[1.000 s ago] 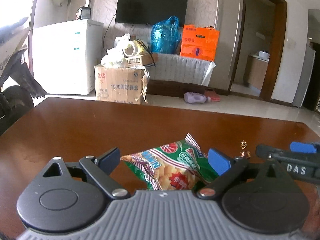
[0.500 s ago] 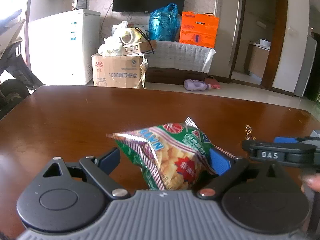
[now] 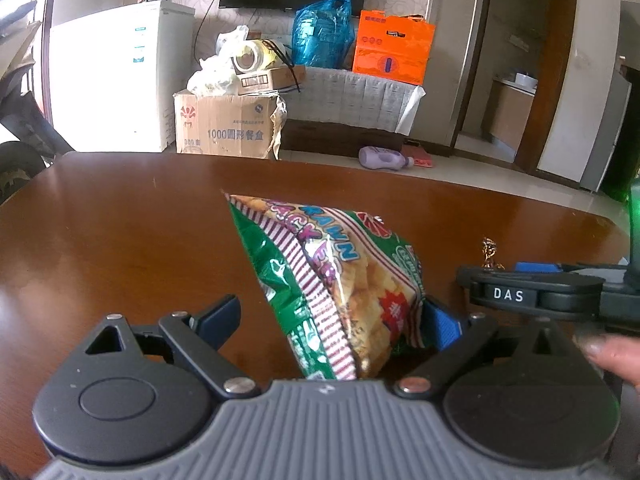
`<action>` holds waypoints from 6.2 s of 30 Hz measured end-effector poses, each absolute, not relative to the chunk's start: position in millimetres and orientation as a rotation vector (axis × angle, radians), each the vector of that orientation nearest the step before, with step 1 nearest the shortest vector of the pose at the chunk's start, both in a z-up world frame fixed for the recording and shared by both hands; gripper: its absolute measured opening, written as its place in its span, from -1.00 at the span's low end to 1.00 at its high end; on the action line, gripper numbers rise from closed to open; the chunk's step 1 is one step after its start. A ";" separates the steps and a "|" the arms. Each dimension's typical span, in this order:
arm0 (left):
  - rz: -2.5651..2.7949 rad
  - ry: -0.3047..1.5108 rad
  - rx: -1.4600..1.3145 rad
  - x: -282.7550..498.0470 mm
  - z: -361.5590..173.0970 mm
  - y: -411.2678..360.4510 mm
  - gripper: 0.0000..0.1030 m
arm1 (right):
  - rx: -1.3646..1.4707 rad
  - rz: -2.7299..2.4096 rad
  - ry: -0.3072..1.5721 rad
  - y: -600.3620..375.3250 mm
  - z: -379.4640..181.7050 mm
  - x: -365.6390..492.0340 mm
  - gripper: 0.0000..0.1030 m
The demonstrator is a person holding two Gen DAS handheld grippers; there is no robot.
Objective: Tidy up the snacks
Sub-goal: 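Grasp the green cracker bag with the left gripper while the right gripper grasps the brown candy, then carry the cracker bag and brown candy with both tools over the grey box, then open both grippers dropping the cracker bag and brown candy into the box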
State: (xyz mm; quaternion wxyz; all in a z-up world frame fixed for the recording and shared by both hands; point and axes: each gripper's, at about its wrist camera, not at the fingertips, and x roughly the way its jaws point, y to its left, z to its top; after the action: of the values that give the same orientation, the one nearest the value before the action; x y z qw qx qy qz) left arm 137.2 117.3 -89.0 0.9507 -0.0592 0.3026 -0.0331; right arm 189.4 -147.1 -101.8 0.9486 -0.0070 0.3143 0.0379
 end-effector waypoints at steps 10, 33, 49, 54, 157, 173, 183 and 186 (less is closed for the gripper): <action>-0.067 0.616 -0.108 148.7 -91.9 111.0 0.84 | -0.037 0.138 0.623 -146.6 -98.9 185.6 -0.45; -0.077 0.594 -0.112 146.8 -95.1 115.1 0.41 | -0.039 0.163 0.623 -151.8 -95.6 170.9 -0.51; -0.129 0.584 -0.083 141.6 -91.1 101.9 0.15 | -0.070 0.186 0.649 -145.7 -91.7 153.6 -0.52; -0.149 0.572 -0.069 137.9 -86.4 91.9 0.14 | -0.075 0.187 0.648 -148.3 -87.9 140.6 -0.52; -0.622 0.465 0.078 98.8 -65.3 -345.2 0.22 | 0.137 -0.331 0.537 -441.2 -70.6 -15.9 -0.52; -0.602 0.433 0.089 92.6 -64.6 -346.2 0.75 | 0.157 -0.317 0.527 -440.4 -71.4 -19.5 -0.21; -0.607 0.435 0.082 91.3 -64.8 -343.1 0.83 | 0.141 -0.317 0.507 -436.8 -69.3 -20.2 0.08; -0.608 0.436 0.082 91.0 -63.9 -343.9 0.84 | 0.134 -0.322 0.503 -435.7 -69.2 -20.2 0.22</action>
State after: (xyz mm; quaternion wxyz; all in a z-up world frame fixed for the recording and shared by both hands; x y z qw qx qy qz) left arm 91.0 -343.9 -63.9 0.9299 0.0399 0.2131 -0.2971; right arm -20.2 -435.7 -69.2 0.9536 0.0661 0.2475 -0.1583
